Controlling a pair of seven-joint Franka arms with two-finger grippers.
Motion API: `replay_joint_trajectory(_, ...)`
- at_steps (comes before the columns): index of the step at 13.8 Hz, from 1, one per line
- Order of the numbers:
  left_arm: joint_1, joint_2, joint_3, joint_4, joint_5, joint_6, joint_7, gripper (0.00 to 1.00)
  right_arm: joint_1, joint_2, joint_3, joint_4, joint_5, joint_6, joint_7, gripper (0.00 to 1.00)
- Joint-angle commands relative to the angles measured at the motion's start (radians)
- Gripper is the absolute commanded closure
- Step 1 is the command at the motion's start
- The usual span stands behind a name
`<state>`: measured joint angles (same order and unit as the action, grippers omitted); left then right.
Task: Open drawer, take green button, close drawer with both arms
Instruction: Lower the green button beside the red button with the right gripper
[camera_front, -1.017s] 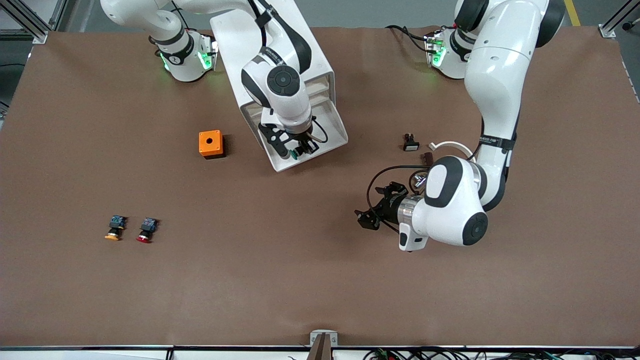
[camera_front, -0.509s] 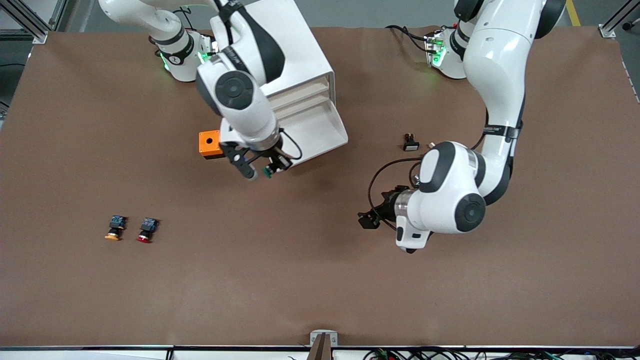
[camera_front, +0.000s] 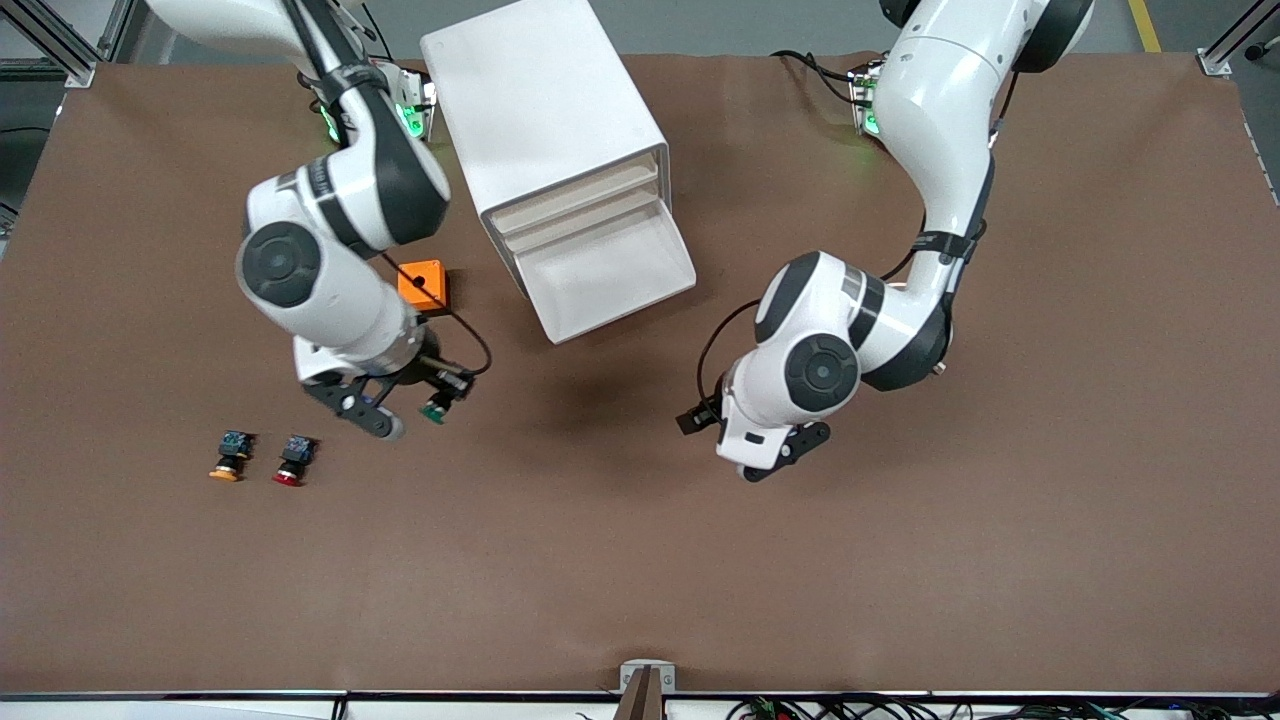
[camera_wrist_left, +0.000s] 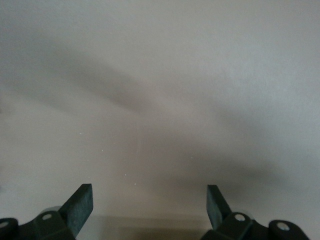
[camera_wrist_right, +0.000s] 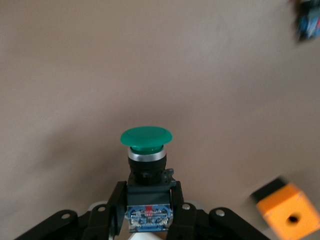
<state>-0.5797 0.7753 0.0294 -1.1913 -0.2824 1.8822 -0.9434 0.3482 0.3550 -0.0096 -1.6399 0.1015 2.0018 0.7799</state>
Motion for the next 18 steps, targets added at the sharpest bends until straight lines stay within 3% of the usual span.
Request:
replay_joint_trajectory(1,-0.031,-0.005,0.004,-0.021,0.026,0.023,-0.006,0.0,-0.113,0.021,0.02,0.012,0.001,-0.011,-0.198,1.0)
replay_joint_trajectory(8,-0.141,0.05,0.007,-0.034,0.066,0.071,-0.126,0.0,-0.291,0.148,0.02,0.008,-0.02,0.104,-0.54,1.0)
replay_joint_trajectory(18,-0.246,0.07,-0.011,-0.047,0.048,0.069,-0.153,0.0,-0.313,0.271,0.02,-0.011,-0.02,0.207,-0.565,1.0)
